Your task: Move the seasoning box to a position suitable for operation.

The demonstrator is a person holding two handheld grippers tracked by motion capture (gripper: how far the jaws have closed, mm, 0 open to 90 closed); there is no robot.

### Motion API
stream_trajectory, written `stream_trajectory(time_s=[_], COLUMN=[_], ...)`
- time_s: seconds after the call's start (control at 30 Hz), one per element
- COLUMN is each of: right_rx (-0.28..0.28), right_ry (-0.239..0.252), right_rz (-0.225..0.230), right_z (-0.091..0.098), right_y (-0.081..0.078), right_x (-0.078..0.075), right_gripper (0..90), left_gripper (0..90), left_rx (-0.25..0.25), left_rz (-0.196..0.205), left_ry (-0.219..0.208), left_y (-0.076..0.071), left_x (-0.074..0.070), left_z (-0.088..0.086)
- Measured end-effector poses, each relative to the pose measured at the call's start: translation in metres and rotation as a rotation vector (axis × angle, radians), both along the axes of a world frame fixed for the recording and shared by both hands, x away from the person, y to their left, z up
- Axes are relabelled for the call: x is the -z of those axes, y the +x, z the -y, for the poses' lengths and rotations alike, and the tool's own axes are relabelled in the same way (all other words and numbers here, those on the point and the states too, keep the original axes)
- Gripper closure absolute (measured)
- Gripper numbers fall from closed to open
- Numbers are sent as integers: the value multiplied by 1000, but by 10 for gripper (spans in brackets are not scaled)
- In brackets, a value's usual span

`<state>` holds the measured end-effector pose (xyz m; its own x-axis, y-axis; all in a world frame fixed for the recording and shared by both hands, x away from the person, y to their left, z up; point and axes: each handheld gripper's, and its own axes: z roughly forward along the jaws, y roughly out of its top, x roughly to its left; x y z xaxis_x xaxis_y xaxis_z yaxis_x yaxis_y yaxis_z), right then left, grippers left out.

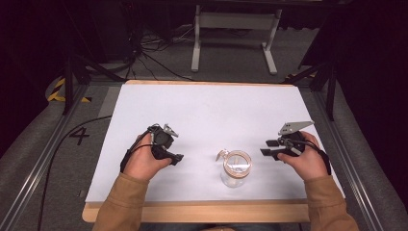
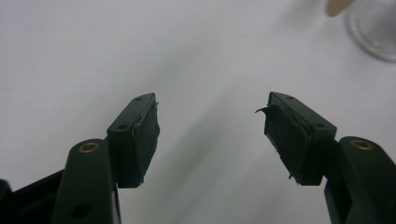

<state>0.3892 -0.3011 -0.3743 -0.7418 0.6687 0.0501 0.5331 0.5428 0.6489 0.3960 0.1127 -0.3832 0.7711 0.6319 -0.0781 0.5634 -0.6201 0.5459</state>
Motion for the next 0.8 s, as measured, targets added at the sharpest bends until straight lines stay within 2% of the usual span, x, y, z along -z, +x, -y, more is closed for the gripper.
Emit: stream_trajectory(time_s=[0.03, 0.07, 0.17, 0.3, 0.33, 0.47, 0.5, 0.53, 0.57, 0.6, 0.63, 0.7, 0.8], right_rx=[1, -8, -77, -88, -83, -89, -120, -120, -131, -178, -178, -197, -186], right_ry=[-2, -18, -29, -32, -29, -31, -39, -39, -40, -52, -52, -57, -49], right_rz=[-47, -68, -66, -43, -36, -52, -67, -67, -79, -84, -84, -79, -60], right_z=[1, 2, -5, -7, -6, -6, -11, -11, -13, -19, -19, -21, -20], right_y=[-5, -10, -18, -20, -20, -21, -24, -24, -25, -27, -27, -29, -30], right_x=[3, 6, 13, 11, 11, 13, 17, 17, 18, 21, 21, 22, 20], right_gripper=[569, 570, 510, 495, 519, 556, 577, 577, 580, 575, 575, 575, 590], left_gripper=[358, 378, 426, 429, 434, 570, 638, 692, 692, 774, 811, 837, 864], left_rx=[18, 27, 43, 69, 72, 102, 136, 136, 163, 171, 171, 175, 170], left_rz=[-5, -12, -25, -22, -21, -25, -44, -44, -50, -48, -48, -25, 3], left_ry=[7, 16, 17, 1, -5, -14, -11, -11, -15, -13, -13, -11, -14], left_y=[0, -1, -2, -4, -4, -3, -4, -4, -6, -6, -6, -6, -5], left_x=[-1, -1, -4, -11, -12, -14, -15, -15, -17, -17, -17, -18, -15], left_z=[2, 4, 8, 11, 12, 14, 17, 17, 22, 24, 24, 30, 39])
